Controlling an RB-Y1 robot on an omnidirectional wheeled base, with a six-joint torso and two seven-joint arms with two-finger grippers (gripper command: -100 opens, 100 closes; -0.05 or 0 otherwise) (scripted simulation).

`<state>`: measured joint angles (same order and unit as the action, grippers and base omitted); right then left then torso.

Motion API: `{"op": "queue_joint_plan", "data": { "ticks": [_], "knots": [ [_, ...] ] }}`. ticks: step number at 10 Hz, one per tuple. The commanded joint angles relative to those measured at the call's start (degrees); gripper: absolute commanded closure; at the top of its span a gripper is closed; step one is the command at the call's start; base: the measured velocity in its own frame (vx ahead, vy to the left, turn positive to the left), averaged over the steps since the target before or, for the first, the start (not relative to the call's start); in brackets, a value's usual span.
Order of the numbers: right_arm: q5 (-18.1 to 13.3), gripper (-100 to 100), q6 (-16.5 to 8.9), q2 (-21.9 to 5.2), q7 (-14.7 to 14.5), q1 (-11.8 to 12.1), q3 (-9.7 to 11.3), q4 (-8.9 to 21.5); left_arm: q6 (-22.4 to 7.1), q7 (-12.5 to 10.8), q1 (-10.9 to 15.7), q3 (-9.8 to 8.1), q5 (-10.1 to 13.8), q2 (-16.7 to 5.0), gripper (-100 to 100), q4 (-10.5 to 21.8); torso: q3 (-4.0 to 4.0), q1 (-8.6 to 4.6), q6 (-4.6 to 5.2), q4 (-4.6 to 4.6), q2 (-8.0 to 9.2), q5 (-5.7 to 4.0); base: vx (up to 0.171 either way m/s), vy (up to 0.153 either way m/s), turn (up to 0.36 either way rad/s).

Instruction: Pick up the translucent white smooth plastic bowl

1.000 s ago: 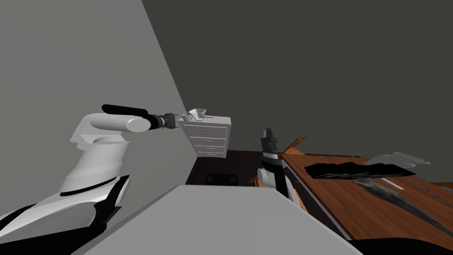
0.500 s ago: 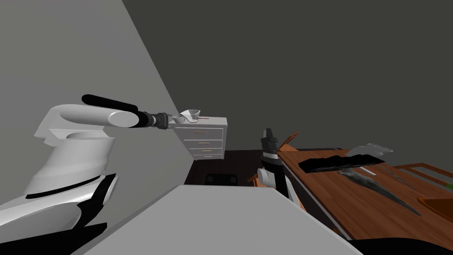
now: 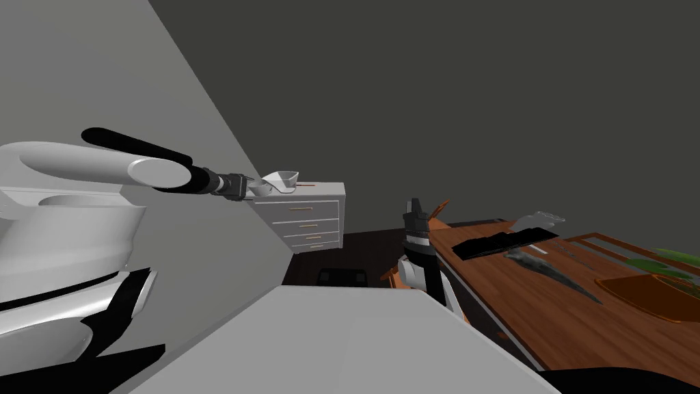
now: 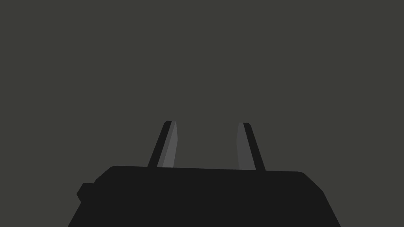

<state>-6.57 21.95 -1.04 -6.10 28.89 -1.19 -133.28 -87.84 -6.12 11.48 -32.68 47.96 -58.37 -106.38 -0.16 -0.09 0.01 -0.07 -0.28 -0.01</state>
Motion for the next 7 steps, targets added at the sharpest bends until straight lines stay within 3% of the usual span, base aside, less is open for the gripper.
{"op": "queue_joint_plan", "data": {
  "ticks": [1,2,3,4,5,7],
  "knots": [
    [0.0,0,0.0,0.0,0.0,0.0,0.0,0.0,-2.0,-0.3,0.0,-0.23,0.3,-1.0,-100,0.4,0.00,0.00,0.00,0.00,0.00,0.00,0.067,0.001,-0.104],
    [0.0,0,0.0,0.0,0.0,0.0,0.0,0.0,-4.2,-0.4,-0.1,-1.14,1.4,-3.1,-100,1.7,0.00,0.03,-0.03,0.00,0.00,0.01,0.083,-0.006,-0.206],
    [0.0,0,0.0,0.0,0.0,0.0,0.0,0.0,-4.5,-0.4,-0.1,-1.14,1.4,-3.1,-100,1.7,-0.03,0.02,0.00,-0.01,-0.04,0.01,0.071,0.004,-0.085],
    [0.0,0,0.0,0.0,0.0,0.0,0.0,0.0,-6.7,-0.6,-0.3,-1.97,2.3,-5.2,-100,2.8,-0.02,0.04,-0.04,-0.01,-0.02,0.02,0.077,0.010,-0.166],
    [0.0,0,0.0,0.0,0.0,0.0,0.0,0.0,-6.8,-0.6,-0.3,-1.97,2.3,-5.2,-100,2.8,-0.02,0.07,-0.01,-0.01,-0.04,0.02,0.064,0.017,-0.091],
    [0.0,0,0.0,0.0,0.0,0.0,0.0,0.0,-10.5,-0.8,-0.7,-3.41,4.0,-8.8,-100,4.9,-0.02,0.05,-0.01,-0.01,-0.03,0.02,0.089,0.008,-0.204]
  ]
}}
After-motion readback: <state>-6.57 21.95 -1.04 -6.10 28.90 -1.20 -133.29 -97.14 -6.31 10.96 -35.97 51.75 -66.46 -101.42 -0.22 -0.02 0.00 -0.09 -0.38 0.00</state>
